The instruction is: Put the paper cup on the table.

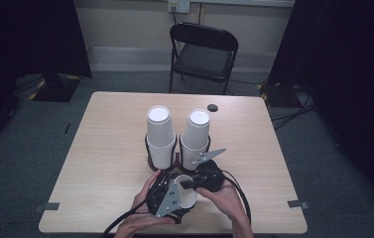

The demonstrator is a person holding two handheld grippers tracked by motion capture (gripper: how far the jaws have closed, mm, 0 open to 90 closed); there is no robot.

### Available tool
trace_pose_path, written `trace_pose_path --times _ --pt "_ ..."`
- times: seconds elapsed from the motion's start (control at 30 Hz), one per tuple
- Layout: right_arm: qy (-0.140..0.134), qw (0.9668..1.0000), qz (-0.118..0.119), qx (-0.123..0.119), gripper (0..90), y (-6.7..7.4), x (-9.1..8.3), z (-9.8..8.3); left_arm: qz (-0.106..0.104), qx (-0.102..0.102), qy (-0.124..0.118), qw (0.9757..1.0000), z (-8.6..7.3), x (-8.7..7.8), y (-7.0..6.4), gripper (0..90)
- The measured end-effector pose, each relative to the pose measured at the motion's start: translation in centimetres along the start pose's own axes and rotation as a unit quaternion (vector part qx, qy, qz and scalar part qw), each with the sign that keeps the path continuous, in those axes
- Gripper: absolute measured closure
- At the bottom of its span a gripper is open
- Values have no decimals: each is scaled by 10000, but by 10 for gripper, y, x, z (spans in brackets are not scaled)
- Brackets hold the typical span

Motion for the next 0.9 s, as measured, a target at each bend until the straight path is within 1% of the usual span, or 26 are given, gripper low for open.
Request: trace_pose_path --times 0.03,0.1,0.2,0.23,0.27,0.33,0.37,0.43,0.47,0.5,0.53,0.57,0.73,0.77,0.8,0.83,0.87,0.9 --pt "0 10000 0 0 875 0 0 0 0 0 0 10000 0 0 0 67" --pt "14 10000 14 4 869 0 0 0 -23 -115 -86 9999 0 -2 1 73" --pt "28 10000 15 2 869 1 0 0 -33 -129 -97 9999 -1 -3 1 84" --pt "25 10000 19 6 868 1 0 0 -29 -199 -146 9997 -1 -3 0 84" --pt "20 10000 24 1 868 1 0 0 -29 -173 -116 9998 -2 -4 1 88" --pt "-34 10000 1 28 871 0 -1 1 -23 -209 -90 9997 -2 -4 1 93" --pt "-60 10000 -9 17 870 0 -1 1 5 -294 -148 9995 -2 -3 1 93" --pt "-81 10000 -36 12 870 1 -1 1 15 -303 -151 9994 -2 -3 1 92" --pt "-90 9999 -70 10 870 1 -1 1 23 -261 -115 9996 -3 -3 2 91" --pt "-111 9999 -99 17 871 2 -2 1 35 -280 -137 9995 -2 -2 1 85" --pt "-111 9999 -99 17 871 2 -2 1 35 -280 -137 9995 -2 -2 1 83" --pt "-127 9999 -97 22 871 2 -2 1 84 -264 -124 9995 -1 -1 1 82" --pt "-153 9998 -95 42 867 1 -3 1 84 -293 -113 9995 -1 -2 1 94" --pt "-173 9998 -47 77 861 0 -3 1 100 -394 -138 9991 -1 -2 2 98" --pt "-173 9998 -47 77 861 0 -3 1 100 -394 -138 9991 -1 -2 2 100" --pt "-246 9996 -11 111 856 0 -3 1 121 -527 -161 9984 -2 -4 4 102" --pt "-246 9996 -11 111 856 0 -3 1 121 -527 -161 9984 -2 -4 4 103" --pt "-307 9994 -3 151 829 -1 -3 0 116 -764 -251 9967 -4 -3 6 102"
Point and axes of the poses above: each handheld gripper's, and its own axes: x roughly forward along the jaws, z roughly out of its top, y roughly to its left, the point moved 3 cm from there along x, roughly forward along the jaws, and after that the axes turned 13 degrees about x, right-handed, at the moved point
